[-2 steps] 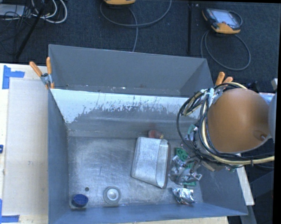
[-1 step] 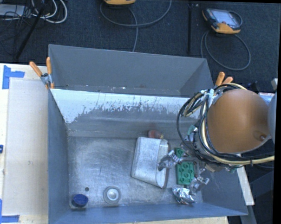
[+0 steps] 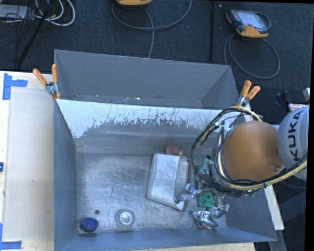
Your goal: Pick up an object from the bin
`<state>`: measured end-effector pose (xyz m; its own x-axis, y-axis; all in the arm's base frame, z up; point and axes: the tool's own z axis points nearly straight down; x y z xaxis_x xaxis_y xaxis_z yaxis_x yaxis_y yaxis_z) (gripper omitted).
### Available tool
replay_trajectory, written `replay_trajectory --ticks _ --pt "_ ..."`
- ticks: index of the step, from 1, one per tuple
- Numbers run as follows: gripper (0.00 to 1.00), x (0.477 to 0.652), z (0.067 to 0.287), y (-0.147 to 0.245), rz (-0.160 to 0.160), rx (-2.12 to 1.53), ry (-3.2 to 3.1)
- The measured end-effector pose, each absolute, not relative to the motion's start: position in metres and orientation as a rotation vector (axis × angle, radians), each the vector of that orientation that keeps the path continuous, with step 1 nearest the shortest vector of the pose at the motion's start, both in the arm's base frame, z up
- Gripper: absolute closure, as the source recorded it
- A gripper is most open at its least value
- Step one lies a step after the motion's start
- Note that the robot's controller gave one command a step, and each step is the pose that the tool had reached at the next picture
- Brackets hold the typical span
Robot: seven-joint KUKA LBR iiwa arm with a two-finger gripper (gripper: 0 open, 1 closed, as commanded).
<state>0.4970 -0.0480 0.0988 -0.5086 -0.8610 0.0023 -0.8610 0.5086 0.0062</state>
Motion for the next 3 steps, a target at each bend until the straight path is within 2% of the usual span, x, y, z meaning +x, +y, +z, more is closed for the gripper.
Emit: replay_trajectory --ticks 1,2,3 --pt "1.00 0.4975 0.1009 -0.0477 -0.004 1.555 -2.727" --pt "0.00 0.4983 0.1013 -0.0475 -0.003 1.557 -2.730" --pt "1.00 0.4977 0.1009 -0.0476 -0.003 1.556 -2.729"
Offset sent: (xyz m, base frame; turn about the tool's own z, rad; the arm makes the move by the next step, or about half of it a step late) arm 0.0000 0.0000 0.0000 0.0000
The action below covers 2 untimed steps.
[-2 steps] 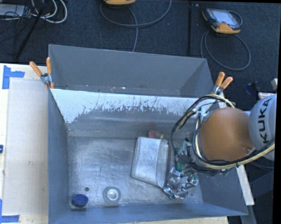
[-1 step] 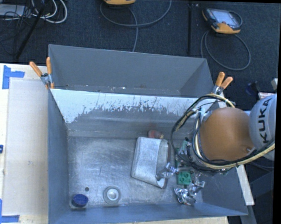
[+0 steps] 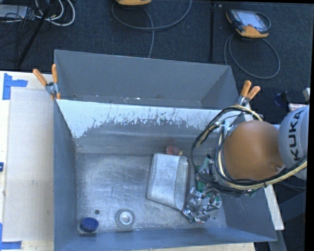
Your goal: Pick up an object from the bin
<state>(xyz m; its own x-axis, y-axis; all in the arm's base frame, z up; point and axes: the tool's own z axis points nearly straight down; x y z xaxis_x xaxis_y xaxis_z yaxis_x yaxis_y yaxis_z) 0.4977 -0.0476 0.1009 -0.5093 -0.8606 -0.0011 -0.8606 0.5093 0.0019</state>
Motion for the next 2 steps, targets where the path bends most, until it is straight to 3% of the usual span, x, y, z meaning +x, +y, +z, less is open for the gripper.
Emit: replay_trajectory --ticks 1,2 --pt "0.00 0.4982 0.1012 -0.0475 0.003 -1.556 2.728" --pt "1.00 0.4977 0.1009 -0.0477 0.003 -1.556 2.729"
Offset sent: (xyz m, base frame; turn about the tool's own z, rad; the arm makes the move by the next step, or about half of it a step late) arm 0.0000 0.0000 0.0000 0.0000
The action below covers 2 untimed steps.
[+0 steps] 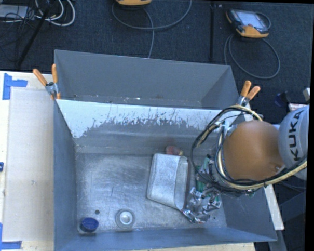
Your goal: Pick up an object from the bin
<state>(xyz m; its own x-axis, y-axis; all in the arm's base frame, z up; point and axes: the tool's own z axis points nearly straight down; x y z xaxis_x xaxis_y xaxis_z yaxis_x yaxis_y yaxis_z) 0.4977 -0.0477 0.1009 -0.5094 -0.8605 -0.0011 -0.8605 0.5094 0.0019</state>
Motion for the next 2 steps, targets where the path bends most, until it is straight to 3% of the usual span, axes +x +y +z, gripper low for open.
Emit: replay_trajectory --ticks 1,2 --pt "1.00 0.4927 0.1207 -0.0565 0.002 -1.318 2.852" --pt "0.00 0.4925 0.1203 -0.0563 0.003 -1.319 2.851"
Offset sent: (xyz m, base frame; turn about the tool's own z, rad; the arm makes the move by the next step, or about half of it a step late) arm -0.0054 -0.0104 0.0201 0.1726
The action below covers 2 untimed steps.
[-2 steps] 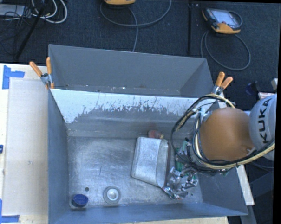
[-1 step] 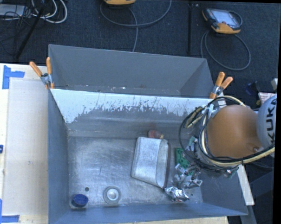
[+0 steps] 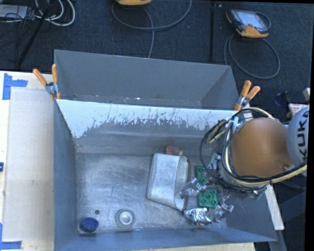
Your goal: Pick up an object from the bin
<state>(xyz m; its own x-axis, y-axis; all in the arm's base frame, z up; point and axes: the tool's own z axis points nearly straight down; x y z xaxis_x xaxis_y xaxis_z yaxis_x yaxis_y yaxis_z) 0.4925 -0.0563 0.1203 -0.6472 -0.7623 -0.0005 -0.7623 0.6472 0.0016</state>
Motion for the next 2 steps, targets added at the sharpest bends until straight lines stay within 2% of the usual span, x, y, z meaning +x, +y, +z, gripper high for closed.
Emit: replay_trajectory --ticks 1,2 --pt "0.00 0.4915 0.0714 -0.0537 -0.001 1.007 -2.981" --pt "1.00 0.4932 0.0738 -0.0527 0.001 1.014 -2.985"
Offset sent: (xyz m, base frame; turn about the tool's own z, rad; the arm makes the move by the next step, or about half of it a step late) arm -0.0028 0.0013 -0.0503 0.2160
